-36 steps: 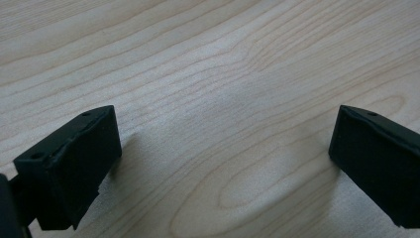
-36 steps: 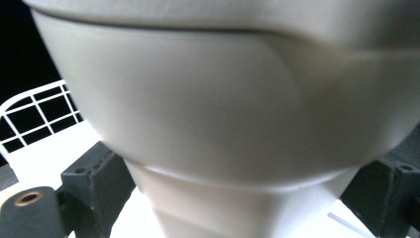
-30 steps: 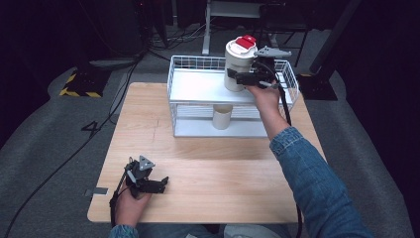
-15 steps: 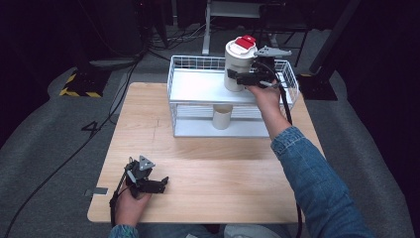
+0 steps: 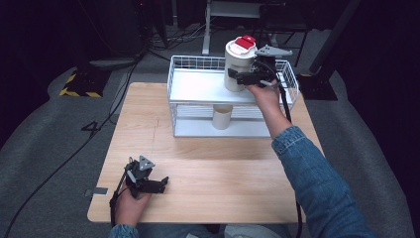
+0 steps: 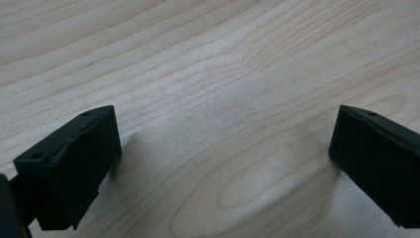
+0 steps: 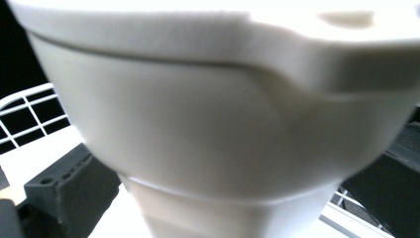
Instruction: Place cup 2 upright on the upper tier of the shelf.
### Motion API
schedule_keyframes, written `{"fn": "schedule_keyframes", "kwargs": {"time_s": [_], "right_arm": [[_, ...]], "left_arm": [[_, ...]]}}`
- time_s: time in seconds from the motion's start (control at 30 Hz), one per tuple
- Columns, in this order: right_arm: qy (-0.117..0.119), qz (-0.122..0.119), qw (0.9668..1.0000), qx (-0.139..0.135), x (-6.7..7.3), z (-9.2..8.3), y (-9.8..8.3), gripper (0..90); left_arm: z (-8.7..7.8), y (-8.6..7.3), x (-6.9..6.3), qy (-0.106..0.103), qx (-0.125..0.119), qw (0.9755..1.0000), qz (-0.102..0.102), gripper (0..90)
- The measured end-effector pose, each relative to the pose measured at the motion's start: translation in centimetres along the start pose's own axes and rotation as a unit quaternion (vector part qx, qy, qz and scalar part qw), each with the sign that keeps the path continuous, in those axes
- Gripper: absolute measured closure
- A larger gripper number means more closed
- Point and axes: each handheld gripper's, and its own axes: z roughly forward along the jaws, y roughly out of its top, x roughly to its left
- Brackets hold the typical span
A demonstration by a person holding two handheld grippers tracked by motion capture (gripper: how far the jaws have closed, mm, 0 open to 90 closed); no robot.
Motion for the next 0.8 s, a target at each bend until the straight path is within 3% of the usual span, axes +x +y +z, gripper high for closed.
{"fn": "schedule_keyframes", "kwargs": {"time_s": [0.27,0.8], "right_arm": [[-0.013,-0.011,0.9999,-0.004,0.0,-1.5,0.1,0.0],[0.004,-0.016,0.9999,0.004,0.5,-6.7,0.6,0.0]], "left_arm": [[0.2,0.2,0.0,0.002,-0.001,1.0000,-0.003,0.1],[0.2,0.3,0.1,0.002,-0.001,1.0000,-0.001,0.2]]}}
